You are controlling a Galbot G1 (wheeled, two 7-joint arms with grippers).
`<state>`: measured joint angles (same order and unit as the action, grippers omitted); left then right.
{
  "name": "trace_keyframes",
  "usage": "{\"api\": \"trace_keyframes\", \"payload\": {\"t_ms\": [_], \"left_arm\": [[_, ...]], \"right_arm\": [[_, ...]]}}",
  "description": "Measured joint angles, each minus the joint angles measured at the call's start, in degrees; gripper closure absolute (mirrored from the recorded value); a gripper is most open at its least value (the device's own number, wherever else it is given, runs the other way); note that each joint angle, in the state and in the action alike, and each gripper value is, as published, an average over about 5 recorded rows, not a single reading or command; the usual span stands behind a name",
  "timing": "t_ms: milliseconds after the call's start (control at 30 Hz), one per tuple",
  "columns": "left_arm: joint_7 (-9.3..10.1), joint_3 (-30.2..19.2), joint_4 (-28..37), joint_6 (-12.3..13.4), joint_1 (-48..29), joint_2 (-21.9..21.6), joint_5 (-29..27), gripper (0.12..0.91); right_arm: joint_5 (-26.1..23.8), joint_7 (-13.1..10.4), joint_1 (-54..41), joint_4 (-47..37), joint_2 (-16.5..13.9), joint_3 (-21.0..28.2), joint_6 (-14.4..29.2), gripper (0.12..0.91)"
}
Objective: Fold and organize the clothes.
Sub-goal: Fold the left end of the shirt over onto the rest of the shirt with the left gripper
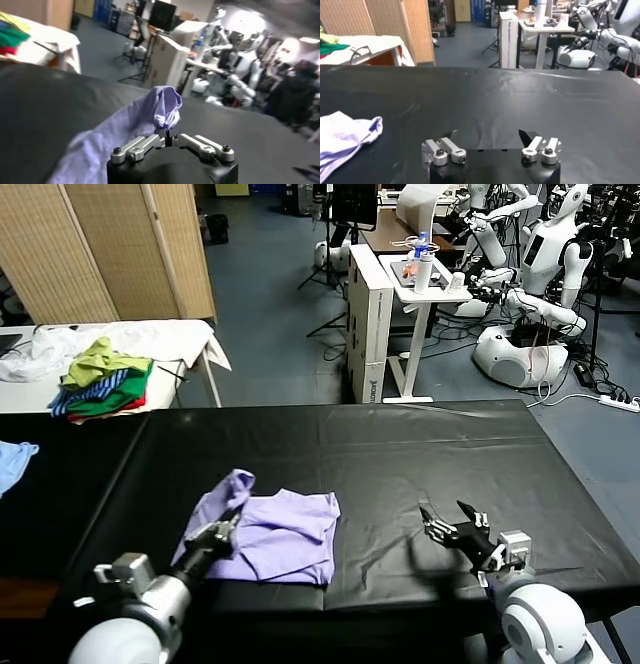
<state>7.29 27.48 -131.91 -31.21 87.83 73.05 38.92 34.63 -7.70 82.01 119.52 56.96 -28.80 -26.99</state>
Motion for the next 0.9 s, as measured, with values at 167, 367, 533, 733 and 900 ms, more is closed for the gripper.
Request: {"api": "trace_keyframes", "payload": {"t_ms": [167,367,533,733,900], "left_arm": [[-0.04,-3.42,2.04,0.05,-1.32,2.19,-0.8,0.856],[-0.15,-5.35,3.5,0.09,-2.2,4.03,-1.34,0.856],[-0.2,-6.33,4.59,0.17,-2.91,5.27,-2.35,0.856],[-0.59,-7.43,6.03,0.61,-3.44,6.56,-4.89,0.856],[-1.29,-7.98,7.18,1.22,-4.07,7.63,-7.28,0.856]], "right_arm": [[-0.15,0.0,0.17,0.0,0.06,0.1,0.01,0.118],[-0.39,-0.01,0.31,-0.12,0.27,0.35,-0.02,0.118],[-0.57,-0.02,0.36,-0.18,0.56,0.48,-0.09,0.118],[-0.91,-0.02,0.65,-0.29,1.01,0.55,-0.1,0.118],[-1.2,-0.01,0.48,-0.36,1.27,1.09,-0.13,0.118]]}}
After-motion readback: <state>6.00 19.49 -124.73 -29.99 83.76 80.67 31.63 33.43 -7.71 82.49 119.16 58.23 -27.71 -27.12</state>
